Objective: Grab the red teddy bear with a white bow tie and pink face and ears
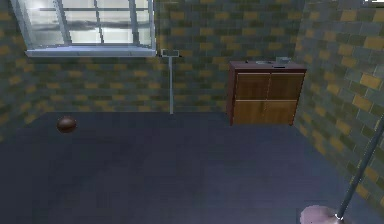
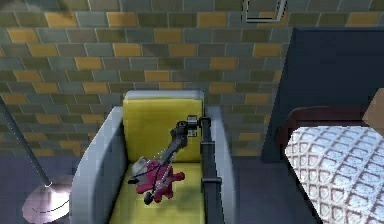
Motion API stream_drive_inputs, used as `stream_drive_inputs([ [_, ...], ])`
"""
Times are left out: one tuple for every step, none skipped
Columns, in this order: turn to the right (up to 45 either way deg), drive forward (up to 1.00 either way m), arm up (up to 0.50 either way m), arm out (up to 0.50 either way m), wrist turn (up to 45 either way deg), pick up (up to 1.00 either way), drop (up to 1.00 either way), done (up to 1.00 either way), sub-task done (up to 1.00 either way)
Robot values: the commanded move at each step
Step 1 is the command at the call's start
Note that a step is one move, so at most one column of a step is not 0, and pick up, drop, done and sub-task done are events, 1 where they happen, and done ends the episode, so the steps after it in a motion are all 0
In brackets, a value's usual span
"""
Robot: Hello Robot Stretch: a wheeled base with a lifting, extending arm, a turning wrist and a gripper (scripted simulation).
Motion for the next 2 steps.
stream_drive_inputs([
  [0.0, 0.00, 0.00, 0.00, 45.0, 0.00, 0.00, 0.00, 0.00],
  [0.0, 0.00, 0.00, 0.00, 39.0, 0.00, 0.00, 0.00, 0.00],
])
